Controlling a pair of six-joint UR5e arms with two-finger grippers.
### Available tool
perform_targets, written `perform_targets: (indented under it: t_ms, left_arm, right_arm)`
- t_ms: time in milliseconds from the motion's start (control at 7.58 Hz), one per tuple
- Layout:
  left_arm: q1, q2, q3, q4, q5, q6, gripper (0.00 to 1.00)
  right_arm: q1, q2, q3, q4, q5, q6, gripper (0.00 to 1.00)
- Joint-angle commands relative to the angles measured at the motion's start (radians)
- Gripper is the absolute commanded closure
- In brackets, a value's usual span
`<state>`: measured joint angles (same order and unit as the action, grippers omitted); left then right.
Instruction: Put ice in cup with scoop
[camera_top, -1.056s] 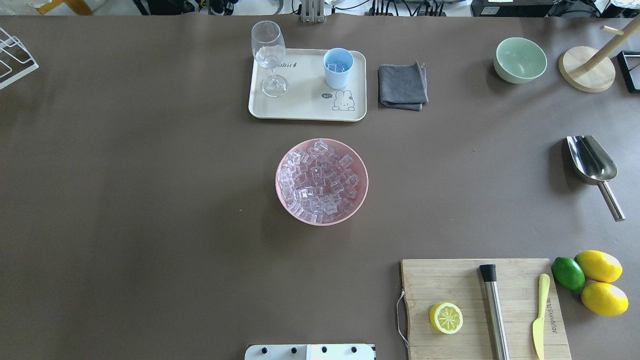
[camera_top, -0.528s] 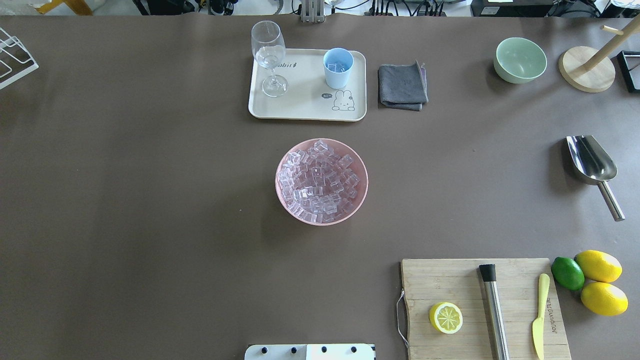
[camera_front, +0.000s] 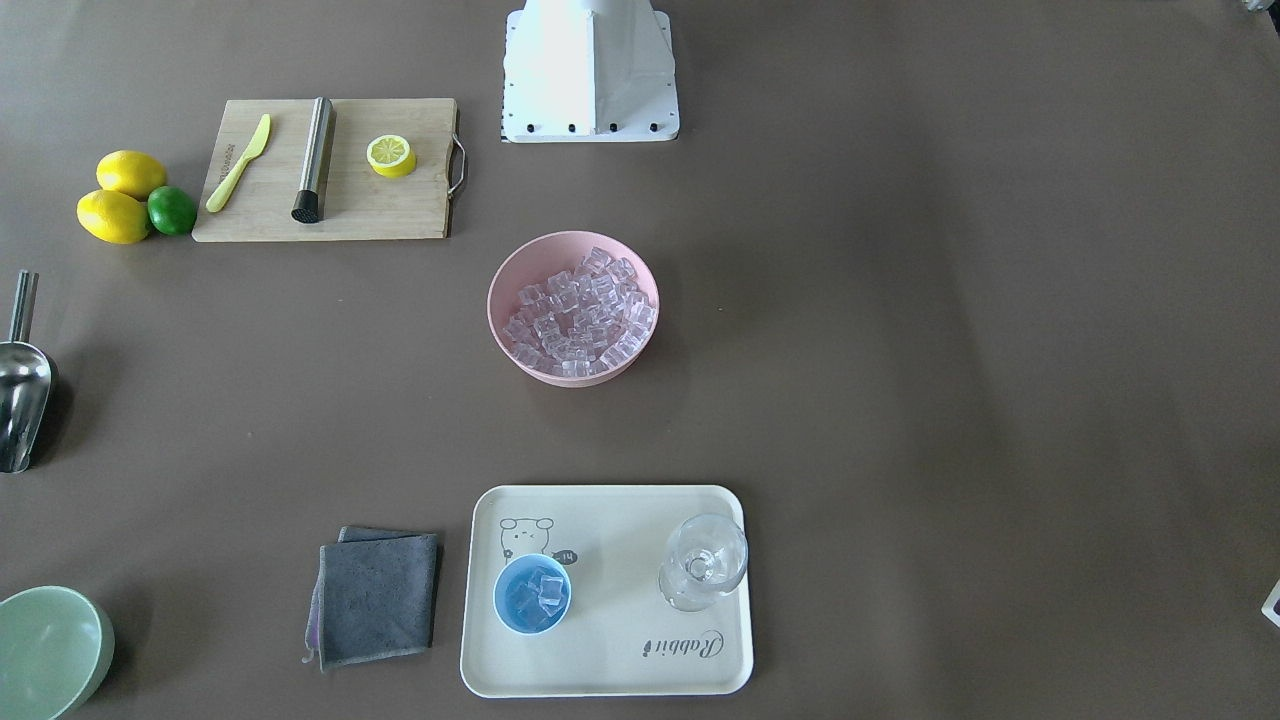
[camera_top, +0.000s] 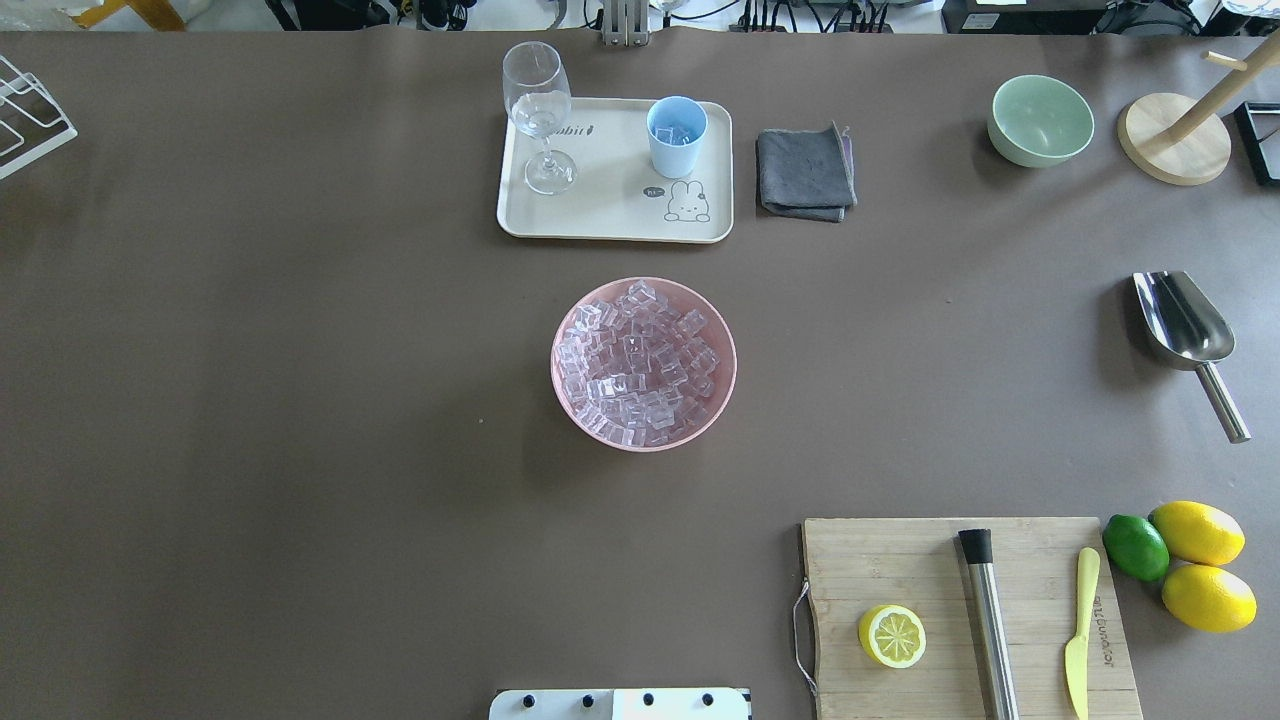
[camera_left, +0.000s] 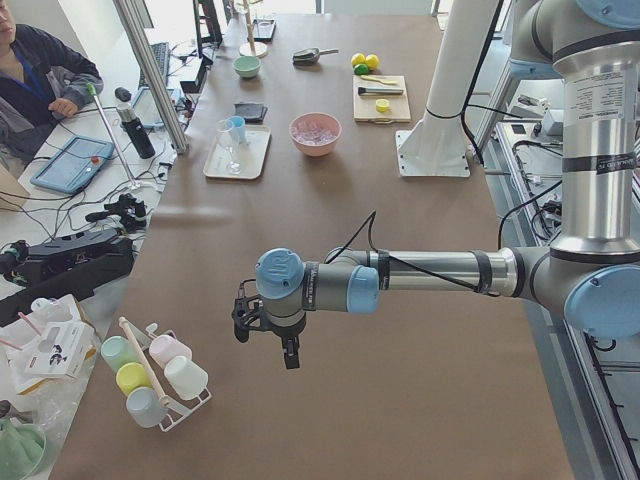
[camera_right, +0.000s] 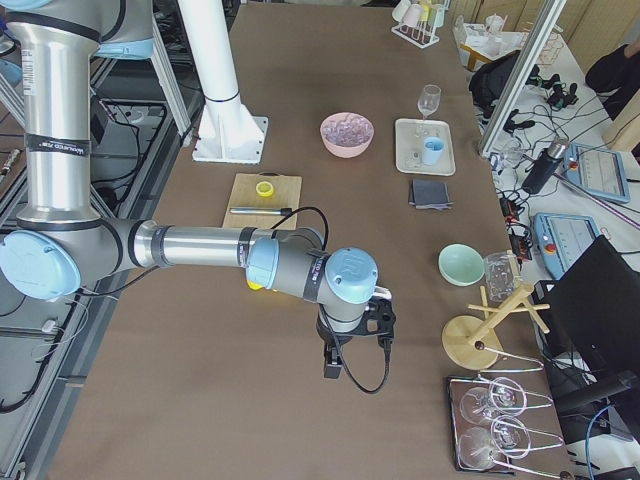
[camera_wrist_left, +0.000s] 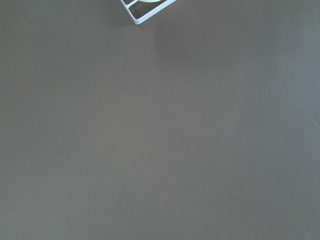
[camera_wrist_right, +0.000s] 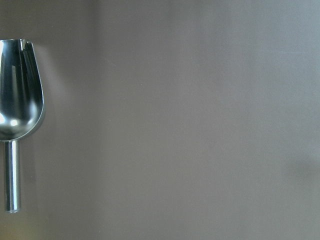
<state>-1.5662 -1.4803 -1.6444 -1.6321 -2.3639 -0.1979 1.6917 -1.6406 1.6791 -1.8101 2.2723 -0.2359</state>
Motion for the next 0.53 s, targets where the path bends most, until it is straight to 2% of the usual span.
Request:
perform_targets:
  t_ms: [0,396]
  left_arm:
    - [0.000,0.000,0.000,0.000,0.000,0.000,0.02]
    - [0.000,0.000,0.000,0.000,0.000,0.000,0.02]
  right_arm:
    - [0.013,-0.005,-0.001,0.009,0.015,0.006,0.00]
    - [0.017,-0.005,-0.002,0.011,0.033,0.009,0.00]
